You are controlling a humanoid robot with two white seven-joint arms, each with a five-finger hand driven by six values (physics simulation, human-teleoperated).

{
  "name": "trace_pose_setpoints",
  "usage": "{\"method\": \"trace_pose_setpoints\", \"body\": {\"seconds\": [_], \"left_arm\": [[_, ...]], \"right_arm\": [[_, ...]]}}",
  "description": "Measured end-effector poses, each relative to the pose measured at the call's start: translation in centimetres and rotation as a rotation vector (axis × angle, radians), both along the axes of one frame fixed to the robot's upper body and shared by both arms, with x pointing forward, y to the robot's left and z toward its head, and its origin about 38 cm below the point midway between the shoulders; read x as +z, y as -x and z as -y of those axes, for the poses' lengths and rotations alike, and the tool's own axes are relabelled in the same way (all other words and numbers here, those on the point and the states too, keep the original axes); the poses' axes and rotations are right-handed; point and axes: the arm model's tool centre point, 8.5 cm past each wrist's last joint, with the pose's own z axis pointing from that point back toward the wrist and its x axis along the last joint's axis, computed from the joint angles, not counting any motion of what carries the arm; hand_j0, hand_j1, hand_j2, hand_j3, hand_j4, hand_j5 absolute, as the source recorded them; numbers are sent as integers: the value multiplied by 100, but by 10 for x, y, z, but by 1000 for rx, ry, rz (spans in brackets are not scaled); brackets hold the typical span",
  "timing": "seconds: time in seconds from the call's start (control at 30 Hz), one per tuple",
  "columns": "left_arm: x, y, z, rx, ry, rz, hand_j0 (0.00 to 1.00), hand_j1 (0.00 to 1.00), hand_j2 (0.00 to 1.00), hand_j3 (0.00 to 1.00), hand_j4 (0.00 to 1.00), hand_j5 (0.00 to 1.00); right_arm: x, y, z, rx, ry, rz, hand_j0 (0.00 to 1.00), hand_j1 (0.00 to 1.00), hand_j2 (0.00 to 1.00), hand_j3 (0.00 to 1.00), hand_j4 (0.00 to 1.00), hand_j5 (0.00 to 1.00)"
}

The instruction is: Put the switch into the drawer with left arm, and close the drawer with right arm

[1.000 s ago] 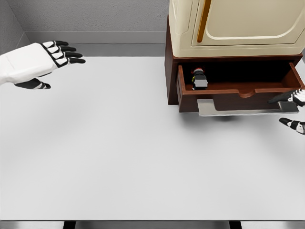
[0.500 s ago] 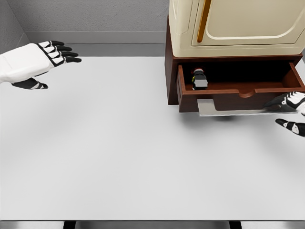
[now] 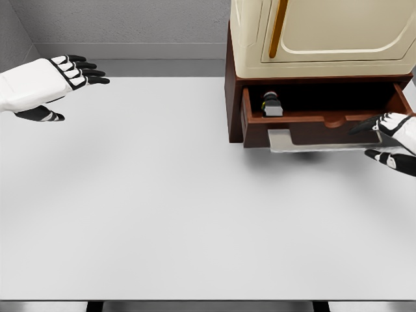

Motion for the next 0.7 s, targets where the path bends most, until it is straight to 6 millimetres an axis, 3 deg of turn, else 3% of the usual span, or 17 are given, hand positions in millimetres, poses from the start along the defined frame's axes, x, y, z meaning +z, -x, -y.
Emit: {"method": "trace_pose_setpoints", "body": {"seconds": [0.23, 0.3, 0.43, 0.7], "left_arm": [[0, 0, 0, 0, 0, 0, 100, 100, 100, 100, 100, 100], [0, 0, 0, 0, 0, 0, 100, 100, 100, 100, 100, 100], [0, 0, 0, 0, 0, 0, 100, 100, 100, 100, 100, 100], [0, 0, 0, 0, -1, -1, 100, 100, 100, 100, 100, 100]], "right_arm": [[14, -21, -9, 20, 4, 53, 67, 67, 67, 67, 67, 67], [5, -24, -10, 23, 7, 29, 67, 67, 67, 67, 67, 67], [-5, -24, -12, 28, 9, -2, 67, 67, 67, 67, 67, 67], [13, -20, -22, 61, -7, 51, 66, 66, 66, 66, 66, 66]]}}
